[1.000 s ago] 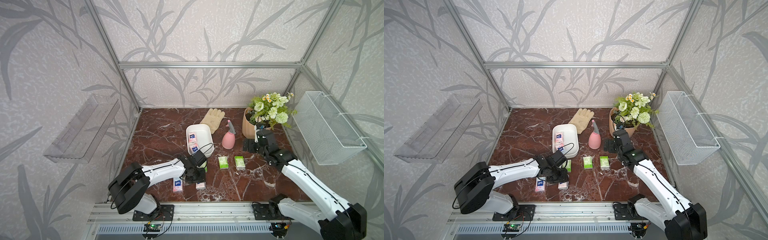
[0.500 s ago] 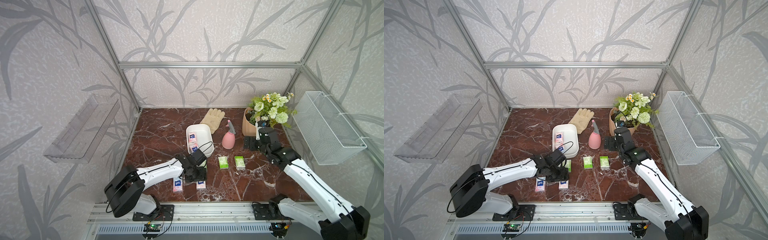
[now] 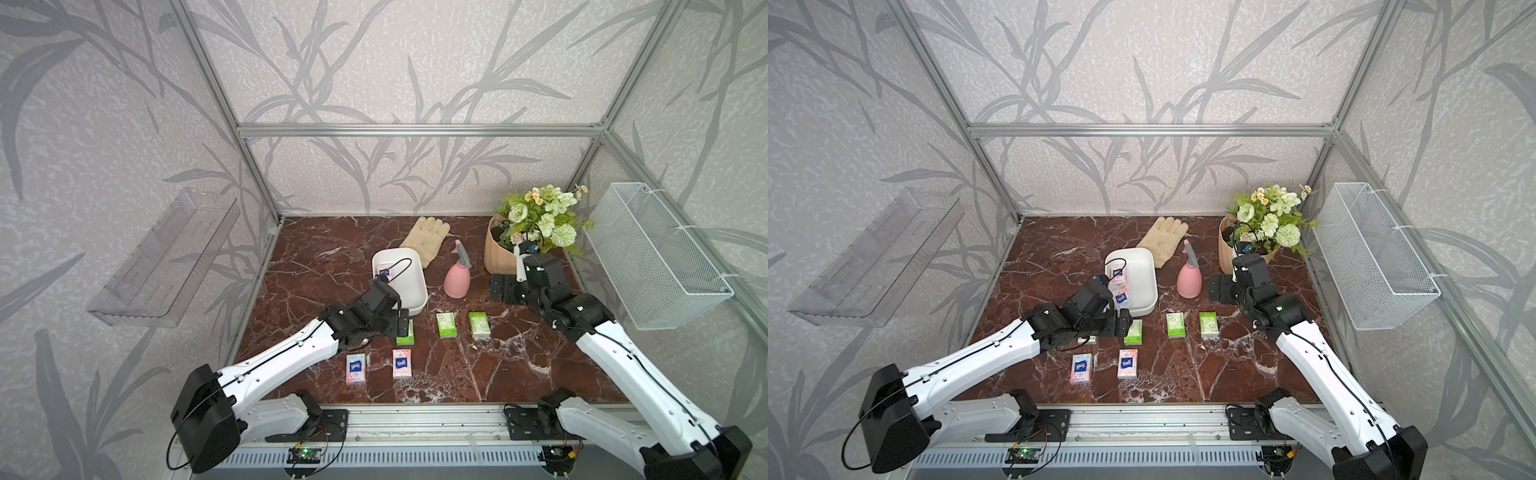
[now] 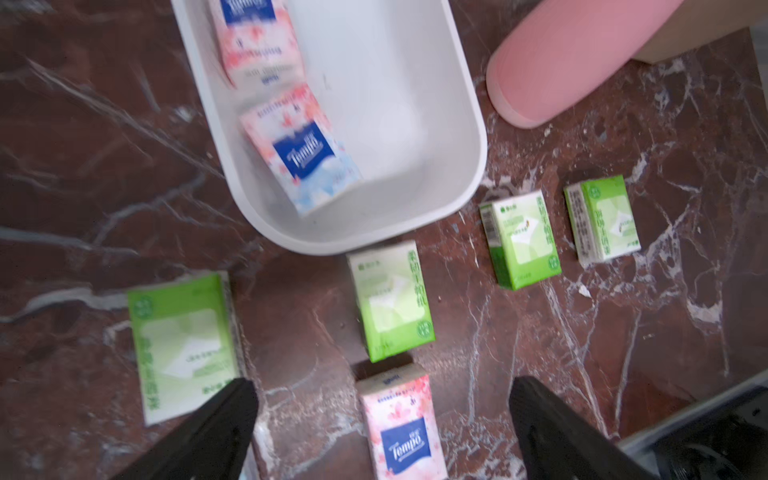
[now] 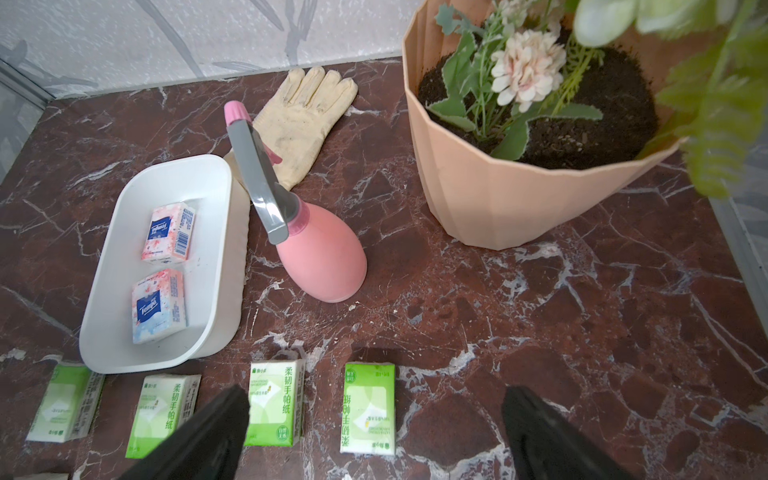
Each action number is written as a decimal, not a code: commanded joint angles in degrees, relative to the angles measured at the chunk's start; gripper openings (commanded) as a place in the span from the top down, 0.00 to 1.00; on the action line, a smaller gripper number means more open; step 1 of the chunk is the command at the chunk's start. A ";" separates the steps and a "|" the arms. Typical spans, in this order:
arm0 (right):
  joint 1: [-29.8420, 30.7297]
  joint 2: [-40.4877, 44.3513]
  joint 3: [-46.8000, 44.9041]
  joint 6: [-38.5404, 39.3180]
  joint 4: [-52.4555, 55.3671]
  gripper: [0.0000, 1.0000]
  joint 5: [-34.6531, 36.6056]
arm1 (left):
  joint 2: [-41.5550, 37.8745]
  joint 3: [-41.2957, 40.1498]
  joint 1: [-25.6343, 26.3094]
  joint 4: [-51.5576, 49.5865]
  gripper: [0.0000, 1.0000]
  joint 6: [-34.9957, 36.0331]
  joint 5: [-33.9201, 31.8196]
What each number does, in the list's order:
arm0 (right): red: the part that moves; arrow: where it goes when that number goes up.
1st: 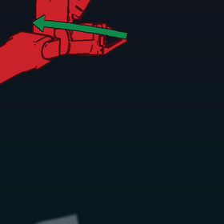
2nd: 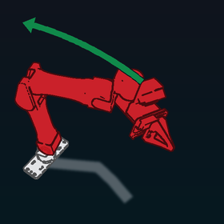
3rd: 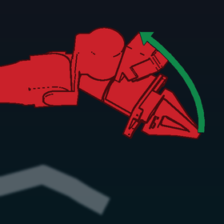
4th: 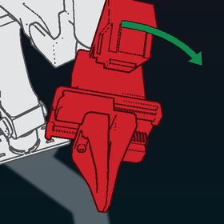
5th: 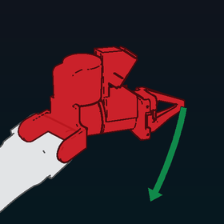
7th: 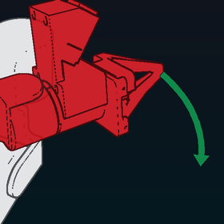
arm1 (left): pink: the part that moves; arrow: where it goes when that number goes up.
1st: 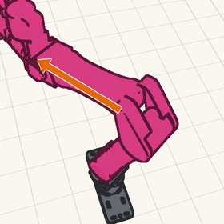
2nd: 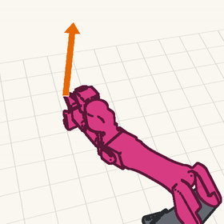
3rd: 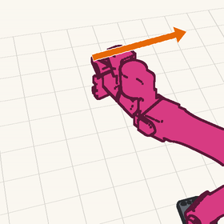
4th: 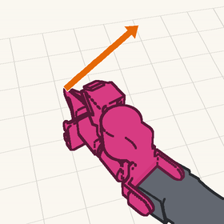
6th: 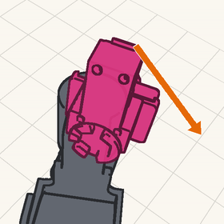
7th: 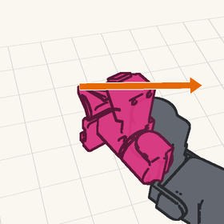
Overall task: Take the pocket tissues out of the storage box
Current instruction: Place the pocket tissues at the center of the board, then pick up the pocket tissues from the storage box.
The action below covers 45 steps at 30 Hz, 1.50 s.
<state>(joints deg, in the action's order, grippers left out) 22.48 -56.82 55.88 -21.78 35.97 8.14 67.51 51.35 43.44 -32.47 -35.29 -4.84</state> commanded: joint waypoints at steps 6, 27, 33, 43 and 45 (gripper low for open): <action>1.01 -0.27 3.72 -2.74 6.85 0.01 -4.07 | -0.50 6.24 -9.28 4.23 0.00 11.82 -5.84; 23.68 -20.65 23.71 -8.12 9.26 0.00 7.97 | 1.66 -0.01 -24.69 13.50 0.00 13.24 -0.69; 25.77 -32.76 29.92 -6.46 6.54 0.05 4.70 | 0.45 -5.16 -25.66 17.63 0.00 14.21 1.49; 25.79 -52.87 41.99 -2.69 1.66 0.09 -0.29 | -1.59 -12.30 -25.91 24.08 0.00 16.63 5.84; 25.68 -56.15 44.35 -2.26 2.04 0.09 -1.13 | -2.38 -13.94 -25.87 26.03 0.00 16.98 6.74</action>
<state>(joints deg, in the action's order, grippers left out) 48.12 -110.45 97.06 -25.56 38.81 8.97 66.85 39.16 17.72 -10.83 -19.86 -0.47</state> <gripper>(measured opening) 0.907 0.999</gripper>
